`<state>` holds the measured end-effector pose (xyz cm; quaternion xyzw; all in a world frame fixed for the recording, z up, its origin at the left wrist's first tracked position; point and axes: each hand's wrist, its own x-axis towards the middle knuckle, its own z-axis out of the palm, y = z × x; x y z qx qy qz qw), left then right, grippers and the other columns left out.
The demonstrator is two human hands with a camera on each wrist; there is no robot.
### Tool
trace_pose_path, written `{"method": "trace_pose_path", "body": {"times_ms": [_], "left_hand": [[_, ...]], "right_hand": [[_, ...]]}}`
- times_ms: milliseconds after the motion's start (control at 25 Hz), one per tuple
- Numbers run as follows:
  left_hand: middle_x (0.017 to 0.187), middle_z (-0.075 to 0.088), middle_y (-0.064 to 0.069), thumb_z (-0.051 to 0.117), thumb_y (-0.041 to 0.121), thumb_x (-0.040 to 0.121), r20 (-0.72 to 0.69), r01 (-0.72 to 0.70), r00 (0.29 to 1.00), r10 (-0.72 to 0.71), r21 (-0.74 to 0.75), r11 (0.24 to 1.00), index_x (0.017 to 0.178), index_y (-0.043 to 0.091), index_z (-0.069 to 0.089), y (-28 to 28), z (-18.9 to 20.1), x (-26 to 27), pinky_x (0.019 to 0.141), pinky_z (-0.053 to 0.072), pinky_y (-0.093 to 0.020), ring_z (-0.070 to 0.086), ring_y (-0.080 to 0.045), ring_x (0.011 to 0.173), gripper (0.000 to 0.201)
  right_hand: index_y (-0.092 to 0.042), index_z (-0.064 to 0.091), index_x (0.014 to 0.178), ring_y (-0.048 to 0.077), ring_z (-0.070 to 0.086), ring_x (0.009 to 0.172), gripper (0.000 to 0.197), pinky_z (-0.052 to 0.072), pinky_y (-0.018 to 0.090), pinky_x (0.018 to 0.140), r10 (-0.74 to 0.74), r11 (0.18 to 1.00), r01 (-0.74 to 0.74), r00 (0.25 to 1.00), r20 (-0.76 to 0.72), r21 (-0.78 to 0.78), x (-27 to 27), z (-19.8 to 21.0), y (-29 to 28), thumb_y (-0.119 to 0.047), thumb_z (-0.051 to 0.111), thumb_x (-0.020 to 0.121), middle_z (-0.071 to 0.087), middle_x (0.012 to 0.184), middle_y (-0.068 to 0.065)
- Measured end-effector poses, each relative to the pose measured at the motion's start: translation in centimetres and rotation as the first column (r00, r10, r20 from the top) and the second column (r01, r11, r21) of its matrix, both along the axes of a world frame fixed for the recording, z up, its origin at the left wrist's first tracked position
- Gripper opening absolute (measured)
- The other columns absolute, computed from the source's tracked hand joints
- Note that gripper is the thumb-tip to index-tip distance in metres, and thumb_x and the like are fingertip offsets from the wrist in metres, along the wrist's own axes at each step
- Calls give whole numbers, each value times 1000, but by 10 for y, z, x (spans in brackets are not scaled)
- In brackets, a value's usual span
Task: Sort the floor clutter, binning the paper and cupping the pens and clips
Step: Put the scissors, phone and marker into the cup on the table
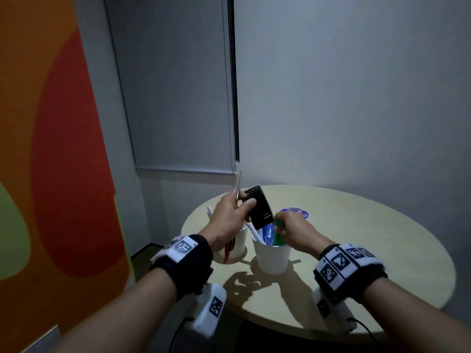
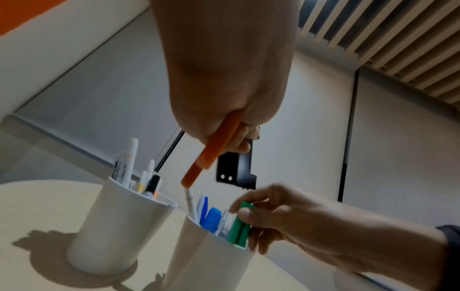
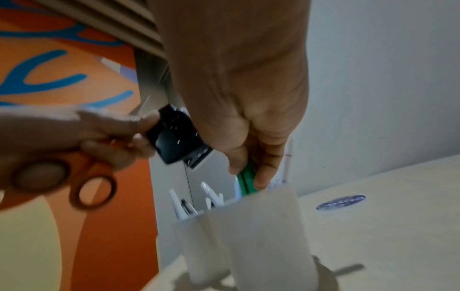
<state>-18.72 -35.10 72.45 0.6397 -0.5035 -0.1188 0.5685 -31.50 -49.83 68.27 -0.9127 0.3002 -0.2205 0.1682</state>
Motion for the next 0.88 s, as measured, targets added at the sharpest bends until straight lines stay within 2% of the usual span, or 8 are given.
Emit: {"method": "trace_pose_path", "body": {"times_ms": [120,280,360,440,560,720,800,880], "left_hand": [[75,68,-9,56,28,96,41,-39,999,36,59,997,95,8,55,-13,-5,-8,65,47,-30,63,-15,66,21],[74,68,-10,57,30,97,88,-97,992,88,108,989,96,10,56,-20,-10,-7,60,44,-23,61,-13,62,21],[73,66,-5,56,29,98,125,-130,986,113,138,982,98,9,56,-20,-9,-7,50,39,-12,57,-7,58,20],[72,65,-3,57,28,98,125,-109,988,92,141,984,98,7,57,-21,-8,-9,47,38,-9,56,-4,55,21],[70,63,-2,58,29,97,23,32,999,-36,133,991,101,2,58,-22,-4,-8,49,39,-14,55,-2,52,27],[67,57,-2,59,29,97,-47,157,987,-152,122,980,90,10,63,-21,3,-6,52,38,-21,50,-9,57,21],[65,53,0,59,29,97,-60,198,980,-192,121,973,80,19,61,-23,5,-5,51,35,-23,44,-12,57,20],[65,50,3,59,28,97,-70,199,979,-193,105,974,84,16,60,-28,6,-10,49,34,-21,42,-11,57,18]], "right_hand": [[-7,59,93,33,58,86,15,38,33,70,20,1000,-18,997,-69,24,5,-7,-12,-4,45,91,66,91,16],[-8,67,101,34,62,97,26,49,34,74,14,1000,-12,991,-131,13,1,-2,-20,1,47,87,68,102,19],[-8,67,111,31,62,106,33,53,36,84,-47,998,47,999,17,46,-5,5,-17,0,45,88,67,112,17],[-10,61,125,25,63,109,34,53,38,88,-84,983,39,965,249,182,-11,18,-9,-11,51,92,66,121,12],[-22,51,134,15,68,100,46,51,22,66,51,844,-261,908,415,468,-23,41,9,-34,66,92,69,116,5],[-17,60,125,2,64,69,36,43,9,51,145,840,-323,908,393,437,-29,55,4,-16,69,90,69,97,9],[-9,63,112,8,55,62,23,40,13,49,164,867,-307,919,358,392,-26,52,-2,-2,64,90,64,87,11],[-7,64,100,15,53,65,16,42,21,52,119,907,-251,922,367,338,-20,49,-6,2,62,87,63,81,10]]}}
